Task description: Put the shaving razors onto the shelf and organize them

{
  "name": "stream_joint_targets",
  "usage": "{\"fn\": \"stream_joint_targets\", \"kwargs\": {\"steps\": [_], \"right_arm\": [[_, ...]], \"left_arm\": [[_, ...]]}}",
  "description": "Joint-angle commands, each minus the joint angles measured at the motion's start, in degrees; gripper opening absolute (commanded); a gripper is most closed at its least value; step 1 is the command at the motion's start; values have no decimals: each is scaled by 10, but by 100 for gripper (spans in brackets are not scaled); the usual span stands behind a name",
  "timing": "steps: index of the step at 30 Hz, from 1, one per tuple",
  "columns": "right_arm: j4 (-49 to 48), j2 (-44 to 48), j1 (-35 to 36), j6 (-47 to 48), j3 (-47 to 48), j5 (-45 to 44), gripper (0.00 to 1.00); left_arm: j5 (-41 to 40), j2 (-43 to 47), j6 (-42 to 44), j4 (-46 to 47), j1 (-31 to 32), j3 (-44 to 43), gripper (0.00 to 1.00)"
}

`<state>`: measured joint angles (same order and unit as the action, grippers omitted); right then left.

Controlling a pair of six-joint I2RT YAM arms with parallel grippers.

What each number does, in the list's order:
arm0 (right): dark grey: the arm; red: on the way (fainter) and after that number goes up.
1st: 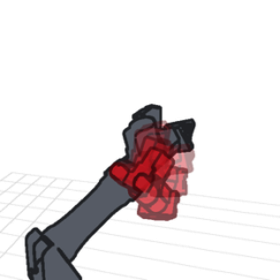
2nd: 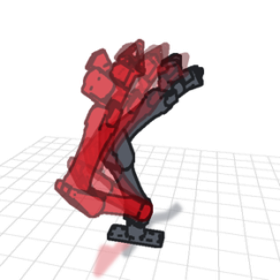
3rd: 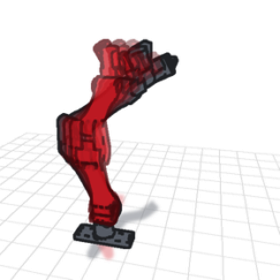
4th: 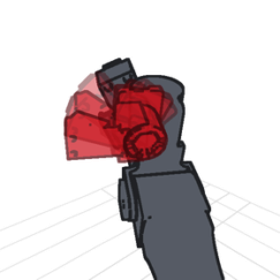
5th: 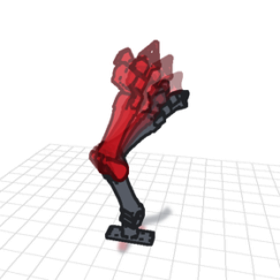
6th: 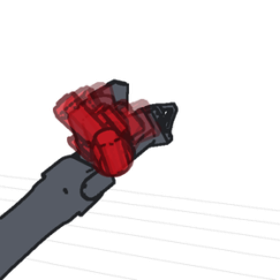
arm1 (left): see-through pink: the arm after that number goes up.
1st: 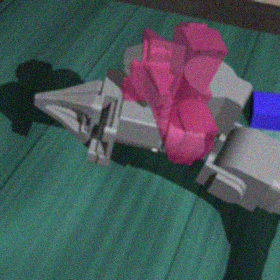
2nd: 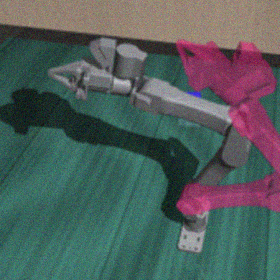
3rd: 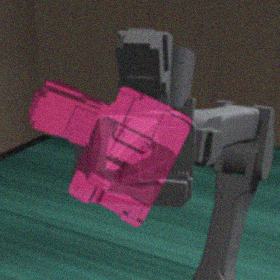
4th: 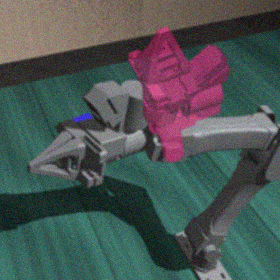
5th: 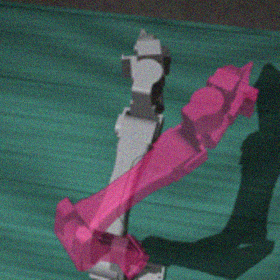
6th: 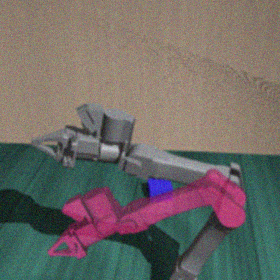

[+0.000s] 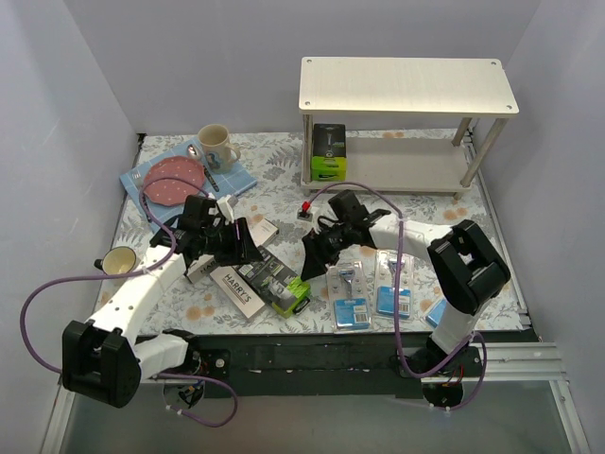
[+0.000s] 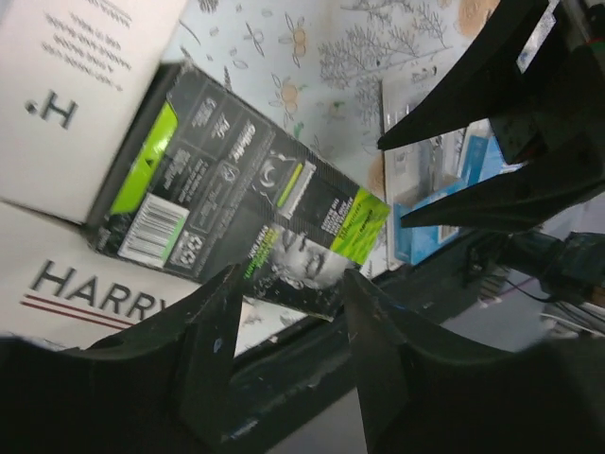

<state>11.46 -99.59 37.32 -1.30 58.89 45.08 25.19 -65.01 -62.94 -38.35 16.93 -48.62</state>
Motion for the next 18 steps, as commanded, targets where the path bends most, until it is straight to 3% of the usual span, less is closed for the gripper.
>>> {"fn": "stream_joint_targets", "kwargs": {"steps": [1, 4, 9, 11, 13, 18], "right_arm": [[-44, -10, 35, -35, 12, -20, 66], [-65, -29, 35, -66, 10, -46, 66], [-83, -57, 35, -87, 3, -87, 65], [-88, -66, 36, -100, -2, -108, 64], [-81, -71, 35, -104, -1, -124, 61], [-71, -101, 3, -128, 4, -176, 55]], "left_arm": [[89, 25, -34, -28, -3, 47, 44], [115, 16, -46, 5, -3, 100, 43], [103, 9, -42, 0, -2, 100, 39], [88, 11, -40, -9, -2, 87, 41], [70, 15, -41, -23, -2, 81, 51], [73, 10, -31, 0, -6, 77, 56]]}}
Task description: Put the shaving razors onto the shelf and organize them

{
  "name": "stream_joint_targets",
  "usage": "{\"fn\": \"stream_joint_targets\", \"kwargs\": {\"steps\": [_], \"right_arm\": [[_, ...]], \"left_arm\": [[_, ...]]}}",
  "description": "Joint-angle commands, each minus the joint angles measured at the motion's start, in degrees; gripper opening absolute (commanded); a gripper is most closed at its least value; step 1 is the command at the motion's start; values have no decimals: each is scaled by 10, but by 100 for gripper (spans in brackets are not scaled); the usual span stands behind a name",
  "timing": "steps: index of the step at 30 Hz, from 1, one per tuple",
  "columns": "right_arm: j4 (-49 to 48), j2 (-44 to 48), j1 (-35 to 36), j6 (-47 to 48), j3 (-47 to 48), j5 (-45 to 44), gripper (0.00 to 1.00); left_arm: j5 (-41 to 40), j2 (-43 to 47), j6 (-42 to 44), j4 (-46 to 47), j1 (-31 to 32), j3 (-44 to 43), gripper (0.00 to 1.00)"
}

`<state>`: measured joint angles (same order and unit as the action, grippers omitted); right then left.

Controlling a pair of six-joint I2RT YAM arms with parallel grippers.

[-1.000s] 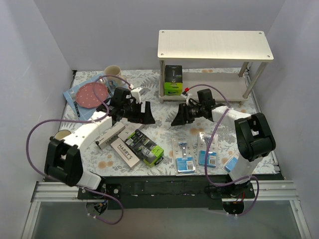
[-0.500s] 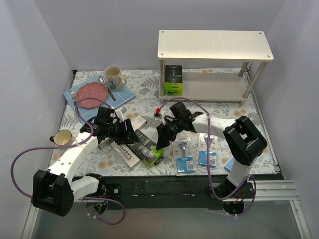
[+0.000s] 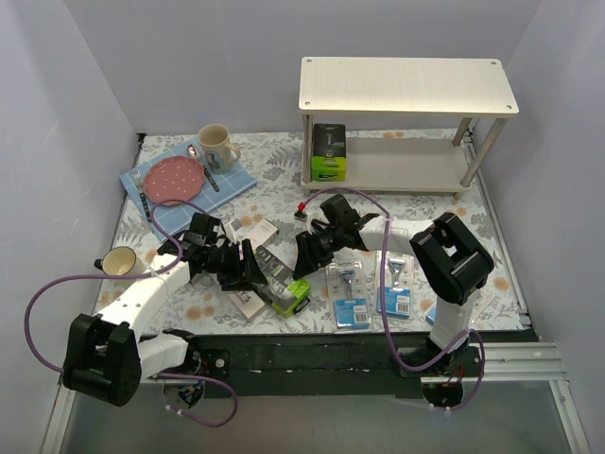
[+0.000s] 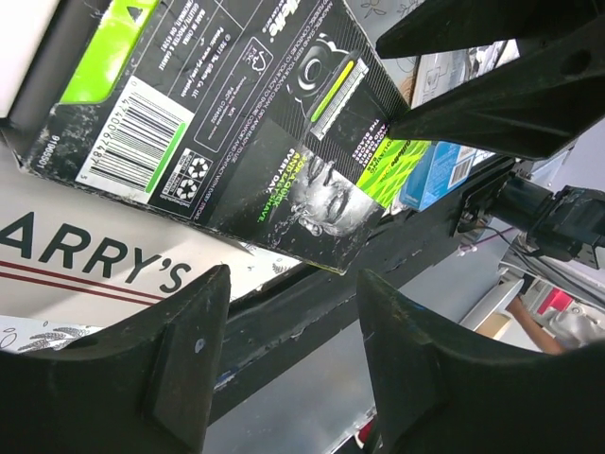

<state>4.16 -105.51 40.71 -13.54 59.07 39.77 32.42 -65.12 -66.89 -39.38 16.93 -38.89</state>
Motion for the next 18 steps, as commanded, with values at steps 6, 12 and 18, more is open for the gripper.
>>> {"fn": "stream_joint_targets", "kwargs": {"steps": [6, 12, 18], "right_arm": [[44, -72, -109, 44, 24, -164, 52], [54, -56, -143, 111, 29, -188, 49], [32, 43, -146, 106, 7, -162, 56]], "left_arm": [[-14, -7, 17, 31, -20, -60, 57], [4, -47, -7, 73, -24, -57, 59], [47, -89, -63, 184, -24, -33, 59]]}}
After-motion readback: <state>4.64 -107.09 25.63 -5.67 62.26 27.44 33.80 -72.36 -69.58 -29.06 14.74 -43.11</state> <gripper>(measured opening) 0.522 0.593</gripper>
